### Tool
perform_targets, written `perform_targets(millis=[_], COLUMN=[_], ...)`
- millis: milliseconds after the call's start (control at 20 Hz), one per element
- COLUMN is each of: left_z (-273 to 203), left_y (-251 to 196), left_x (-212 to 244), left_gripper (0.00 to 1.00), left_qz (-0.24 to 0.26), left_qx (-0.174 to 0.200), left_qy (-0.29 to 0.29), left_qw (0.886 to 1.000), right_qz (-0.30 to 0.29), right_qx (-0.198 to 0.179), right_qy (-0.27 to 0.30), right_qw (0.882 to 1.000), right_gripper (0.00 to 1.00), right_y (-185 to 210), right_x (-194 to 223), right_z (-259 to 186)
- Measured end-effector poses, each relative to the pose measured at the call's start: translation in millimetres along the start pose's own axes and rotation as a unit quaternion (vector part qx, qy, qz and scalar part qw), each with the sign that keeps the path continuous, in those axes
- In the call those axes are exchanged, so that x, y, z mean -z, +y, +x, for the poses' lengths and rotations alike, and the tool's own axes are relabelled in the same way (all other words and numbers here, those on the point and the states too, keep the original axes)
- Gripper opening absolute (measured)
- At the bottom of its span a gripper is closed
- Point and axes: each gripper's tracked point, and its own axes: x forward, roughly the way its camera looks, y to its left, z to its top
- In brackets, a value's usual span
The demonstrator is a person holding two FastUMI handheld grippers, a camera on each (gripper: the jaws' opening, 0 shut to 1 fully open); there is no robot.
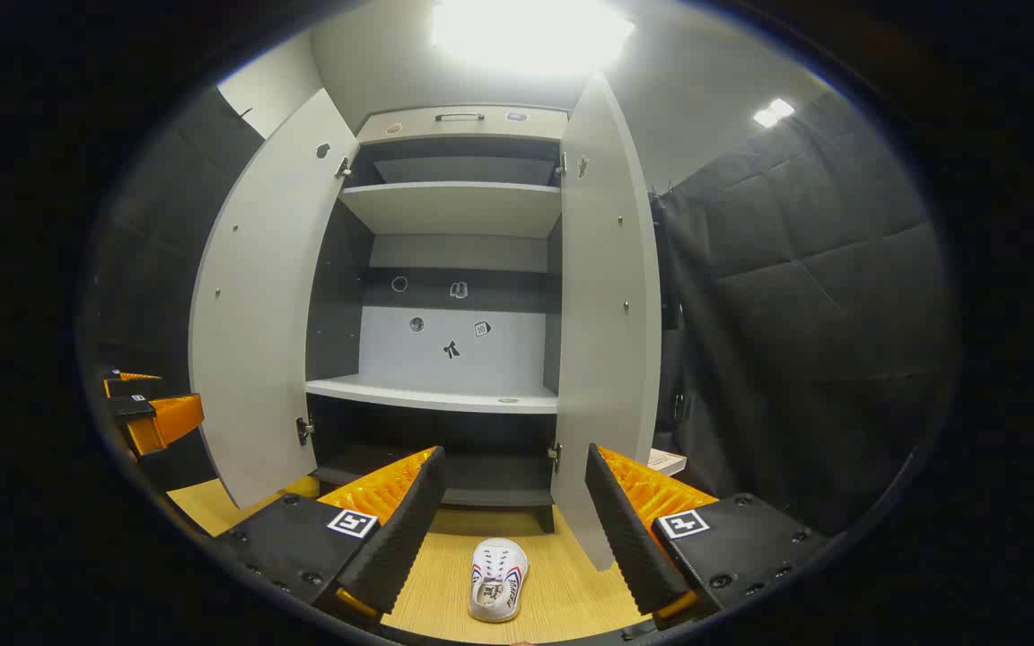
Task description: Grab one shoe with the right hand and put it into the shoe cabinet, grab the other shoe with the left hand and put it into the shoe cabinet; then close the right door with the right hand and the left door with the left hand.
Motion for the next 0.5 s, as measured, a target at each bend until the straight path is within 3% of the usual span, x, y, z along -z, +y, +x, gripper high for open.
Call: perform_targets(millis=[500], left_z=[-0.2], left_y=[-5.0], left_x=[-2.4], left_gripper=[0.94], left_qz=[0.006], left_qx=[0.005], left_qy=[-0.006], left_qw=[1.000], right_qz=[0.000], right_qx=[-0.006], right_qy=[0.005], right_qw=[1.000], right_gripper=[0.97], right_y=[4.1], right_x=[1.8], right_z=[2.6])
